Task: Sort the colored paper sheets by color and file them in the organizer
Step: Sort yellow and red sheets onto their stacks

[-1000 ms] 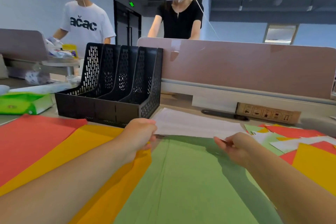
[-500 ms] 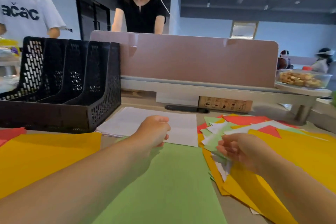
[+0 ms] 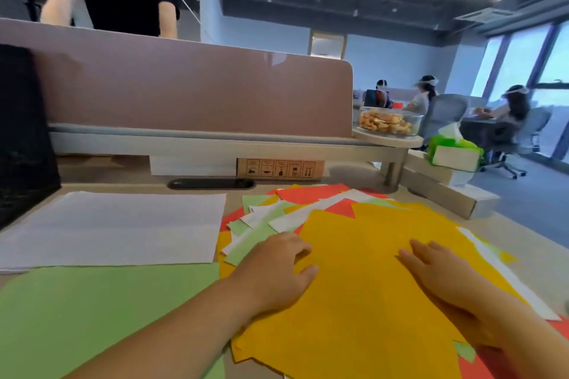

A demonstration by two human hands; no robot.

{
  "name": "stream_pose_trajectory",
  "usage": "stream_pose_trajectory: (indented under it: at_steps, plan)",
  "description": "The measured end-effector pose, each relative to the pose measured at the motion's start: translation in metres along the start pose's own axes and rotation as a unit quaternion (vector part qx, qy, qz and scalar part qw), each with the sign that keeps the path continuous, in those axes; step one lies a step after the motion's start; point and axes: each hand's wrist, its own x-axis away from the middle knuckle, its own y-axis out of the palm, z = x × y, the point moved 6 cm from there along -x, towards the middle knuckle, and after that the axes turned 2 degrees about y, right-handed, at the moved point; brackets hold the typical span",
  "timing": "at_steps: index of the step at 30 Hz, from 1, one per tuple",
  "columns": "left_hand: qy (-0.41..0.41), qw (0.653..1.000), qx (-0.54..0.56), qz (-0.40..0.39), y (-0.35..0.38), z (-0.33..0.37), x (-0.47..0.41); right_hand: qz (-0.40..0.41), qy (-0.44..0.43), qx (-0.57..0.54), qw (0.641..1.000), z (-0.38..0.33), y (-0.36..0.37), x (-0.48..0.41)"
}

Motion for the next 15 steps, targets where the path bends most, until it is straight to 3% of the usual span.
stream_pose_trajectory:
  at_steps: [3, 6, 8, 11, 15]
  plan:
    - [-0.003, 0.999, -0.035, 0.016, -0.001, -0.004, 0.002, -0.008, -0.051, -0.071, 0.996, -0.013, -0.006, 0.007]
    - [-0.027, 0.998, -0.051, 0.036, -0.002, -0.008, 0.002, 0.037, -0.042, -0.164, 0.985, -0.016, -0.021, 0.01]
    - [-0.052, 0.996, -0.059, 0.043, -0.001, -0.011, 0.002, 0.045, -0.013, -0.143, 0.989, -0.012, -0.02, 0.014]
    - [-0.077, 0.993, -0.077, 0.052, -0.002, -0.014, 0.001, -0.012, 0.026, -0.059, 0.998, -0.007, -0.009, 0.018]
    - [-0.107, 0.989, -0.086, 0.063, -0.003, -0.021, 0.002, 0.017, 0.058, -0.158, 0.986, -0.003, -0.017, 0.018]
